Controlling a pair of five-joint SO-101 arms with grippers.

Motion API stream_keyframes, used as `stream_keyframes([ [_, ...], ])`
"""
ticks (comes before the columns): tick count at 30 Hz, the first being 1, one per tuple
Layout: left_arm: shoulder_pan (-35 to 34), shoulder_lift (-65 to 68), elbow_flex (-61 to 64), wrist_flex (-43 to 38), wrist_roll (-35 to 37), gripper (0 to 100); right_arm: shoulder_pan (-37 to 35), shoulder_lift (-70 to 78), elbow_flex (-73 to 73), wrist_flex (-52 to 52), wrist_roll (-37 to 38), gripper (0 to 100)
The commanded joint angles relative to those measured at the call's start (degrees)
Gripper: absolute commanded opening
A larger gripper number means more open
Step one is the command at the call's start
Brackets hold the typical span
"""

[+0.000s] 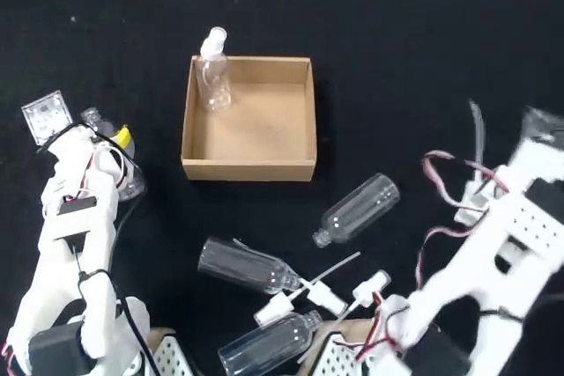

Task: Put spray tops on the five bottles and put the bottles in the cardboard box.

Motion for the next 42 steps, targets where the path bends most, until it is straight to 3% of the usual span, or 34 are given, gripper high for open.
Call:
stream_keyframes([
  [1, 0.5, -2.5, -0.9, -1.2, 0.1, 13, 0.4, 3.6, 0.5, -3.5, -8.2, 3.4],
  [7, 0.4, -2.6, -0.8, -1.2, 0.1, 13, -5.4, 4.3, 4.9, -8.3, -17.5, 14.5],
  [10, 0.4, -2.6, -0.8, -1.2, 0.1, 13, -9.7, 4.3, 4.8, -8.2, -17.3, 21.6],
  [14, 0.4, -2.7, -0.8, -1.2, 0.1, 13, -13.2, 4.4, 3.3, -6.3, -10.7, 26.2],
  [17, 0.4, -2.7, -0.8, -1.2, 0.1, 13, -13.7, 4.4, 0.8, -3.0, 0.7, 26.2],
  [22, 0.4, -2.7, -0.8, -1.2, 0.1, 13, -10.7, 4.8, -0.8, -2.5, 32.5, 26.2],
  [30, 0.4, -2.5, -0.8, -1.2, 0.1, 13, -3.0, 4.8, -1.0, -2.7, 66.5, 26.2],
  [34, 0.4, -2.5, -0.8, -1.2, 0.1, 13, -1.9, 4.9, 0.5, -5.7, 78.1, 26.3],
  [42, 0.2, -2.5, -0.8, -1.2, 0.1, 13, -5.5, 4.9, 6.5, -14.9, 92.4, 26.2],
])
